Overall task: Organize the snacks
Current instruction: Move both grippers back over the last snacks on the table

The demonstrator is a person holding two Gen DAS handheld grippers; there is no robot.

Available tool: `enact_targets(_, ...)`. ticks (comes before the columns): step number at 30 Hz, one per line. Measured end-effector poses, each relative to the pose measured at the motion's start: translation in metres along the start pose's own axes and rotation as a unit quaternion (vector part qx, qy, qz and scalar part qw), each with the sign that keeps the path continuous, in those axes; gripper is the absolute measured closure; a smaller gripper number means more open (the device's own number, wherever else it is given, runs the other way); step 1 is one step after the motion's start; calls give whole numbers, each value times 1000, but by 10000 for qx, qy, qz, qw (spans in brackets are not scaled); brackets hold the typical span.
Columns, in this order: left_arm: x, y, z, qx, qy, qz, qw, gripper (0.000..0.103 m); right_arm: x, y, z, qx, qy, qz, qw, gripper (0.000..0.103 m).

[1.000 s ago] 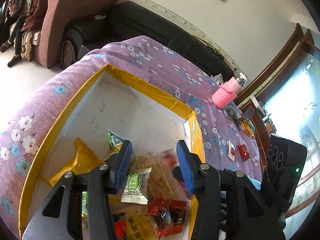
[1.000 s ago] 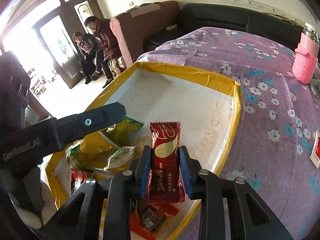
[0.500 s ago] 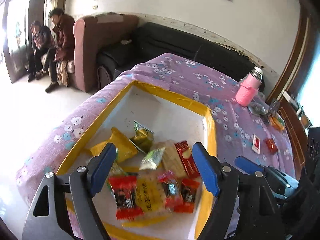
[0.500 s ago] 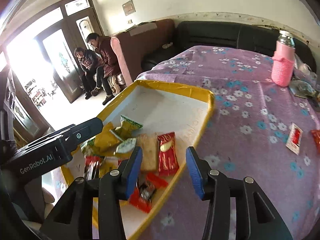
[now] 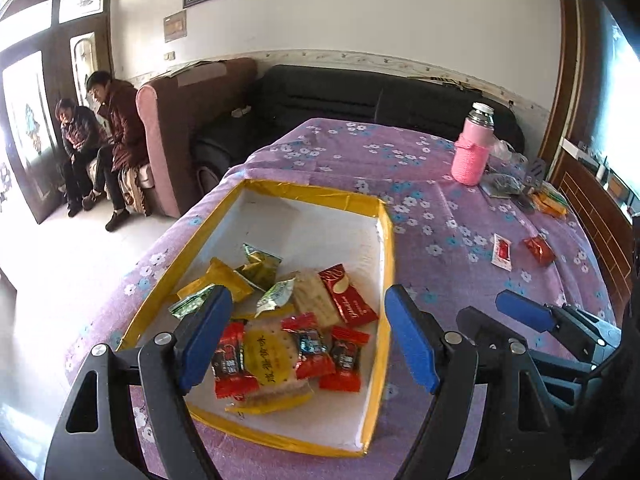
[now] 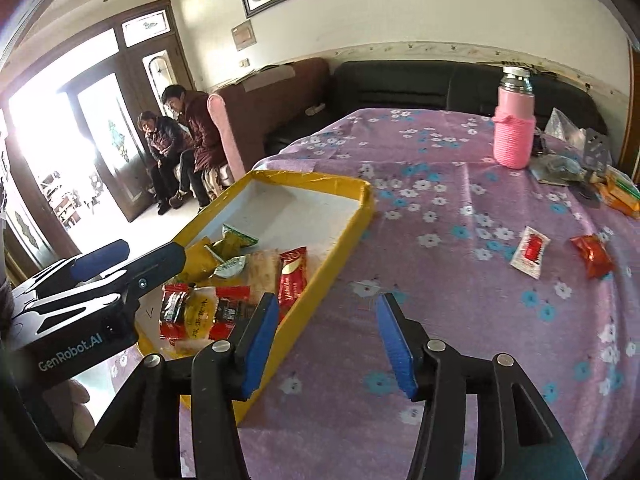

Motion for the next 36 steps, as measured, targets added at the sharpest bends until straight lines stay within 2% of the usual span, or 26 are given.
enact_targets(11,3,3,-27,279,11,90,9996,24,-10,5,-45,299,212,-73,9993,48)
enact_targets(21,19,7,-52,513,101,312,9981,24,-18,16,-123,978,622,-32,9933,47)
enact_targets(25,27,11,-58,489,390,512,9967,24,-26,19,-159,1213,884,-65,9886,46)
enact_targets(28,29,13,-62,448,704,509,9952,24,-36,21,-189,1457,1136,-97,9827,46)
enact_targets(32,33,16,-72,324,1391,668,9875,24,-46,27,-231,1894,1332,-104,9728,45)
enact_targets(36,41,23,-83,357,1612,916,9820,24,-48,34,-260,2232,1452,-44,9639,45)
Point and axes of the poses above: each gripper's, at about its wrist camera, not at the fingertips, and x roughly the way its jaws point, z to its left, y to its underside, the point moved 2 cm from there along x, roughly the way its jaws point
